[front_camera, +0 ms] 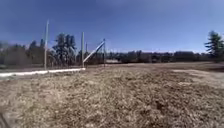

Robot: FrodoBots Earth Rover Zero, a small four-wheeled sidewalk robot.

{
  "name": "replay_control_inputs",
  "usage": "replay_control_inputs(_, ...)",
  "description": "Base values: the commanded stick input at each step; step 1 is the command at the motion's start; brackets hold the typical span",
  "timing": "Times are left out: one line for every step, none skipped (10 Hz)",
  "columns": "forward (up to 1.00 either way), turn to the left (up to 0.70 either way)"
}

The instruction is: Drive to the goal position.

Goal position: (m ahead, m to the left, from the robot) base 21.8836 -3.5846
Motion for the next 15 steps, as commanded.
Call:
replay_control_inputs(0.7,0.0)
replay_control_inputs(0.7,-0.06)
replay_control_inputs(0.7,-0.24)
replay_control_inputs(0.7,-0.35)
replay_control_inputs(0.7,-0.21)
replay_control_inputs(0.7,-0.05)
replay_control_inputs(0.7,0.0)
replay_control_inputs(0.7,0.0)
replay_control_inputs(0.7,-0.15)
replay_control_inputs(0.7,-0.33)
replay_control_inputs(0.7,-0.16)
replay_control_inputs(0.7,-0.03)
replay_control_inputs(0.7,0.0)
replay_control_inputs(0.7,0.0)
replay_control_inputs(0.7,-0.06)
